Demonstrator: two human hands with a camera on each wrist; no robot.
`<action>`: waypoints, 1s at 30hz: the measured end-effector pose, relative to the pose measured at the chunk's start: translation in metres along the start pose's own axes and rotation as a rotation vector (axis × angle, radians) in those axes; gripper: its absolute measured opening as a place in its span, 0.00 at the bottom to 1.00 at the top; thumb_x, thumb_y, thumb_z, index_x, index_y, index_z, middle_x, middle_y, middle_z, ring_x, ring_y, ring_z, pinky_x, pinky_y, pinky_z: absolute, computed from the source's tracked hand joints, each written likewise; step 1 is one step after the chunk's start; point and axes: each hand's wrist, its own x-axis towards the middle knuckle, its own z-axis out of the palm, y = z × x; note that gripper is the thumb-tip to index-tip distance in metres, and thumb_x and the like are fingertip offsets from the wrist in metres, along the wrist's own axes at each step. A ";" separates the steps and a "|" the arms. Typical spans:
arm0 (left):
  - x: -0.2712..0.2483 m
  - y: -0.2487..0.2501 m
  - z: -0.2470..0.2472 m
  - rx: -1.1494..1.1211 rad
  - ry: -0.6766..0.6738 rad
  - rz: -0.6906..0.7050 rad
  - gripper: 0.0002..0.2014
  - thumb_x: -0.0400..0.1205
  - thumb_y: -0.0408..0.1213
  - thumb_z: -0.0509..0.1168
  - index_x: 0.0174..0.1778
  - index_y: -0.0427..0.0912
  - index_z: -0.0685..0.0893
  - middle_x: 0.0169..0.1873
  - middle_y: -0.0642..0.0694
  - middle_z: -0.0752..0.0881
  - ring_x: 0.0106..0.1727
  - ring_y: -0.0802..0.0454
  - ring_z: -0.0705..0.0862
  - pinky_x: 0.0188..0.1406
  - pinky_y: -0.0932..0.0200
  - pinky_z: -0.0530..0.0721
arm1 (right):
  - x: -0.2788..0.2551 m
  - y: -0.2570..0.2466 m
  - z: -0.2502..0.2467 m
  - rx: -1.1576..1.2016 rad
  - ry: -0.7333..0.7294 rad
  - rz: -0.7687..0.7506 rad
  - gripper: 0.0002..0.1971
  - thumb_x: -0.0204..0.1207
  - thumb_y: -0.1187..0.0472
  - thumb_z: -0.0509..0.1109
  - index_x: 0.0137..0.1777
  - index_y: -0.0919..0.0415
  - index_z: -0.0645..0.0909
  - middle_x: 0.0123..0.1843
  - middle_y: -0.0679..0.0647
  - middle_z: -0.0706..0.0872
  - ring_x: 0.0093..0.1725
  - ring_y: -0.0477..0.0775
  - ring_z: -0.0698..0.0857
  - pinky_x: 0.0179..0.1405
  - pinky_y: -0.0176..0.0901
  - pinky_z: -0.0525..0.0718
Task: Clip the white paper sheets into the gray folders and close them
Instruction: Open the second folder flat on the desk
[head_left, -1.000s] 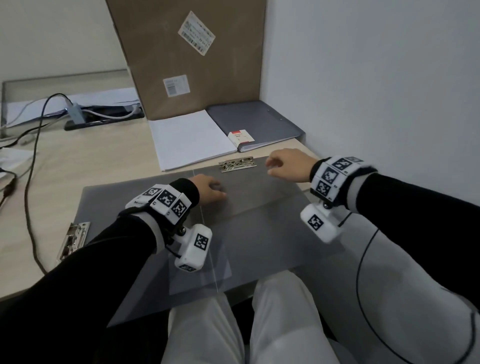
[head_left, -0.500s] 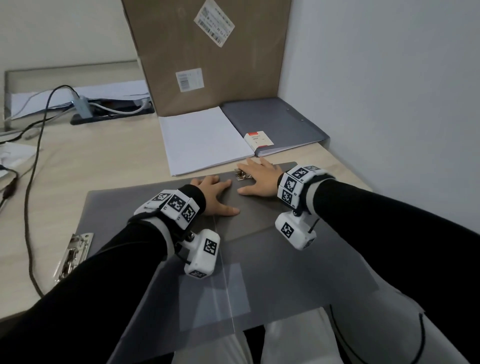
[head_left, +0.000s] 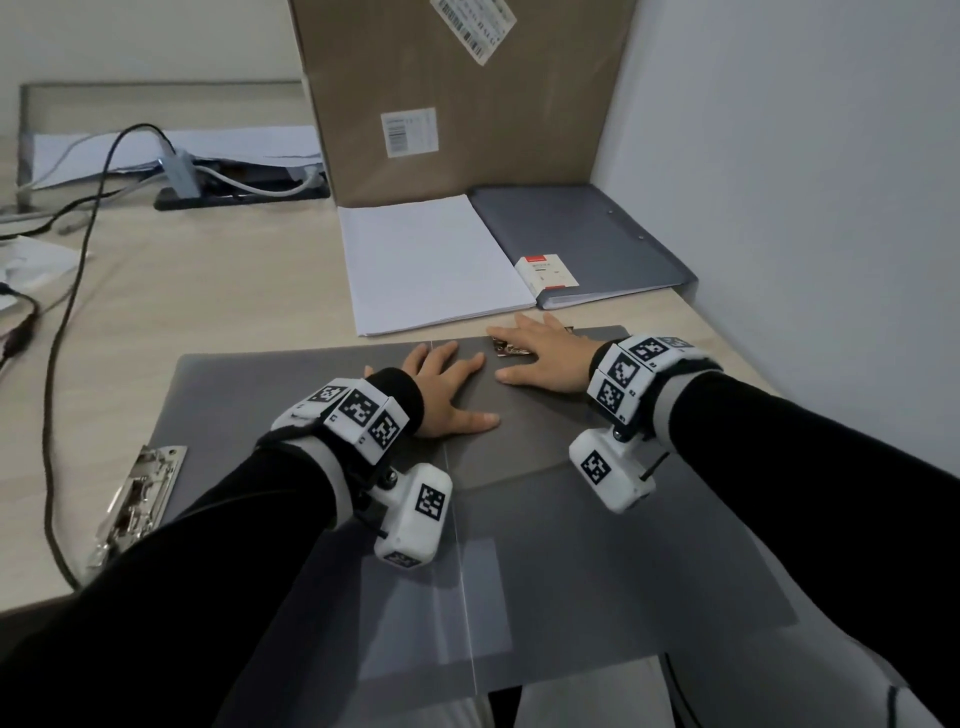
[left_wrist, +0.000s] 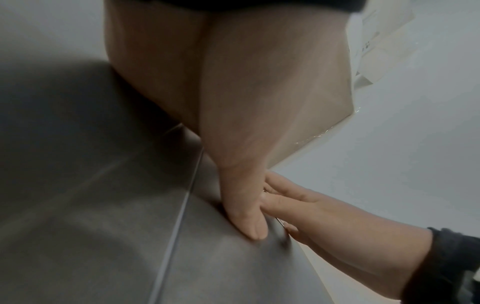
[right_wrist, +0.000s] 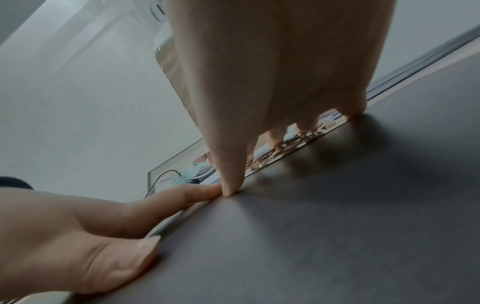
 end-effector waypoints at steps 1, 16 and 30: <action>0.000 0.000 0.000 -0.007 0.001 0.000 0.45 0.70 0.71 0.59 0.81 0.66 0.45 0.84 0.54 0.41 0.85 0.43 0.37 0.79 0.29 0.50 | 0.001 0.000 0.000 0.006 -0.004 0.002 0.34 0.78 0.39 0.61 0.81 0.35 0.51 0.87 0.50 0.45 0.85 0.62 0.40 0.79 0.74 0.48; 0.000 -0.001 0.001 -0.053 0.010 -0.008 0.45 0.69 0.71 0.60 0.80 0.67 0.48 0.84 0.56 0.42 0.85 0.44 0.38 0.80 0.29 0.48 | -0.007 0.008 -0.034 0.558 0.315 0.012 0.09 0.82 0.56 0.57 0.51 0.55 0.78 0.52 0.57 0.83 0.50 0.55 0.80 0.52 0.43 0.76; 0.002 0.001 0.000 -0.064 0.029 -0.042 0.51 0.59 0.75 0.55 0.80 0.67 0.49 0.85 0.54 0.44 0.85 0.44 0.39 0.81 0.31 0.48 | -0.046 0.054 -0.031 0.146 0.010 0.196 0.34 0.84 0.48 0.57 0.85 0.57 0.48 0.87 0.58 0.45 0.86 0.58 0.46 0.83 0.47 0.44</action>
